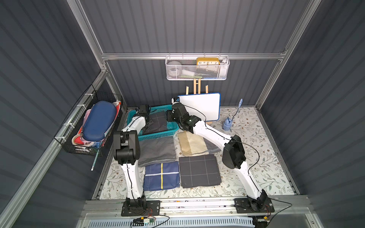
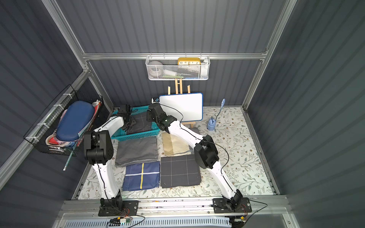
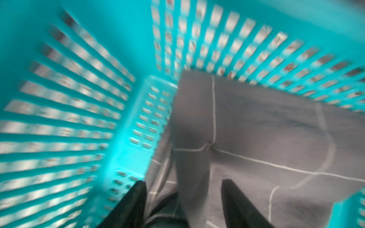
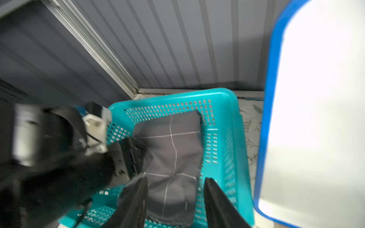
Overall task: Put the folded pillowcase in the basket
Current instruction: Place the pillowcase in the basket.
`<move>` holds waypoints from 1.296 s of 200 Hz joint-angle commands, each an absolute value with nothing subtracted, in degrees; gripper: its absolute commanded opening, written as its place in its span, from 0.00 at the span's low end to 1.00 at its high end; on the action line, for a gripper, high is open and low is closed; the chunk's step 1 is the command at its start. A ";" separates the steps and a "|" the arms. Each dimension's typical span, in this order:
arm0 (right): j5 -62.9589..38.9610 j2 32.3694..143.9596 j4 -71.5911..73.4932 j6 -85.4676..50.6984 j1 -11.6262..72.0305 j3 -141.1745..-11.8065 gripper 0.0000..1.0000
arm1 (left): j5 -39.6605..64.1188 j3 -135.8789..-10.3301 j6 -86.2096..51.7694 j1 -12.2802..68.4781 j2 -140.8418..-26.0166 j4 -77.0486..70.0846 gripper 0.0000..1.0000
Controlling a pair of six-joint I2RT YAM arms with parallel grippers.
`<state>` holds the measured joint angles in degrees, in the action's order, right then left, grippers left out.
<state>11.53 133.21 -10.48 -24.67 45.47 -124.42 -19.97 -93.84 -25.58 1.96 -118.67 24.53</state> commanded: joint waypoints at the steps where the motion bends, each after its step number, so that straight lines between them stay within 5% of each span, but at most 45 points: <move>1: 12.82 127.91 -6.88 -22.88 45.54 -117.87 0.50 | -23.31 -93.70 -23.89 4.05 -111.81 23.54 0.70; 58: 16.33 118.47 -2.69 -21.09 45.40 -102.86 0.51 | -0.94 -94.77 -21.45 4.62 -117.51 17.61 0.70; 217: 17.12 113.00 -1.91 -22.32 45.36 -91.66 0.52 | -13.48 -97.52 -17.58 0.09 -126.16 18.02 0.72; 259: 19.73 108.16 -2.07 -20.25 45.33 -86.90 0.54 | -8.54 -91.13 -18.27 1.67 -116.54 13.35 0.74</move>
<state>16.86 112.62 -1.93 -21.76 45.47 -89.10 -12.10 -95.04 -19.42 0.54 -123.50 16.40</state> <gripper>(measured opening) 0.532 0.729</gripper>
